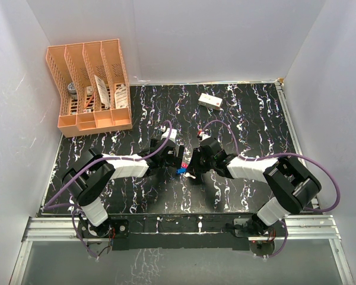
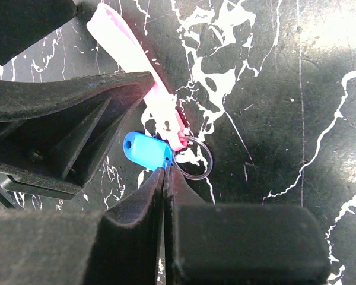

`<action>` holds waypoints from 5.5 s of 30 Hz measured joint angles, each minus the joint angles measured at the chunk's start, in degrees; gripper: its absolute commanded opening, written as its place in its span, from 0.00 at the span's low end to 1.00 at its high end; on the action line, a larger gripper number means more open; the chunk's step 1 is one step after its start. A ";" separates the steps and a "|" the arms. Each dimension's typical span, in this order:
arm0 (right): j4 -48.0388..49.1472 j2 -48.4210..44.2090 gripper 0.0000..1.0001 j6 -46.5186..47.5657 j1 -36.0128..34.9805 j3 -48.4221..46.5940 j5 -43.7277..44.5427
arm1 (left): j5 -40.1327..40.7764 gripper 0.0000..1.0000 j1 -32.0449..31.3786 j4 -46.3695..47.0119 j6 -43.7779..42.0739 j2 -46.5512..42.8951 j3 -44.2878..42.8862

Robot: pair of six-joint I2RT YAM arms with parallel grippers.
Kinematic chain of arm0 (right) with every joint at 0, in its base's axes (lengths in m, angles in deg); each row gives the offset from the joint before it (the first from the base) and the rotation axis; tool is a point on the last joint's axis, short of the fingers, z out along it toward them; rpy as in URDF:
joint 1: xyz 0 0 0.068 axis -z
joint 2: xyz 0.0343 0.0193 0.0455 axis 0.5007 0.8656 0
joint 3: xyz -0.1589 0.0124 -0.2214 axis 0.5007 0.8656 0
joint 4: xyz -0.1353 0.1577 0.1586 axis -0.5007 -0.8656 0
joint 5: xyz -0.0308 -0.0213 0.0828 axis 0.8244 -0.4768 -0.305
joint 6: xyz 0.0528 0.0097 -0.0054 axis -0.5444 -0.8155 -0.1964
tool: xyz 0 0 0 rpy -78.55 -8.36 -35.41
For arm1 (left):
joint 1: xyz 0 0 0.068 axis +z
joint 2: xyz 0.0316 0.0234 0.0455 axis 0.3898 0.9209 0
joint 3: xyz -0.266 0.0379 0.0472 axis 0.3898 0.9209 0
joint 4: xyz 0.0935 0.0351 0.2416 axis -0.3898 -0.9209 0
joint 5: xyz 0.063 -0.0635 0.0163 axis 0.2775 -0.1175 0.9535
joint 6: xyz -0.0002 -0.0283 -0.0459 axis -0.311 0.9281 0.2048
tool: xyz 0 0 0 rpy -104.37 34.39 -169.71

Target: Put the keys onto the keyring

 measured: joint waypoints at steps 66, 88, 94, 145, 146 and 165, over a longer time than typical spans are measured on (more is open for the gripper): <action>-8.59 -7.06 0.00 15.30 8.48 -0.92 2.84 | 0.39 0.98 -0.07 0.17 0.02 0.24 -0.09; -5.92 -16.63 0.00 28.13 8.31 4.13 -12.81 | 0.44 0.98 -0.07 0.26 0.02 0.33 -0.13; -9.75 -16.63 0.00 26.71 8.09 4.11 -7.48 | 0.46 0.98 -0.07 0.26 0.04 0.33 -0.13; -3.61 -4.44 0.00 25.55 8.02 1.44 -6.29 | 0.57 0.98 -0.07 0.26 0.04 0.33 -0.13; -3.30 -4.11 0.00 25.49 8.02 1.36 -6.45 | 0.59 0.98 -0.07 0.26 0.04 0.33 -0.13; 2.23 -0.15 0.00 23.91 7.91 -0.46 -8.39 | 0.61 0.98 -0.07 0.26 0.04 0.33 -0.11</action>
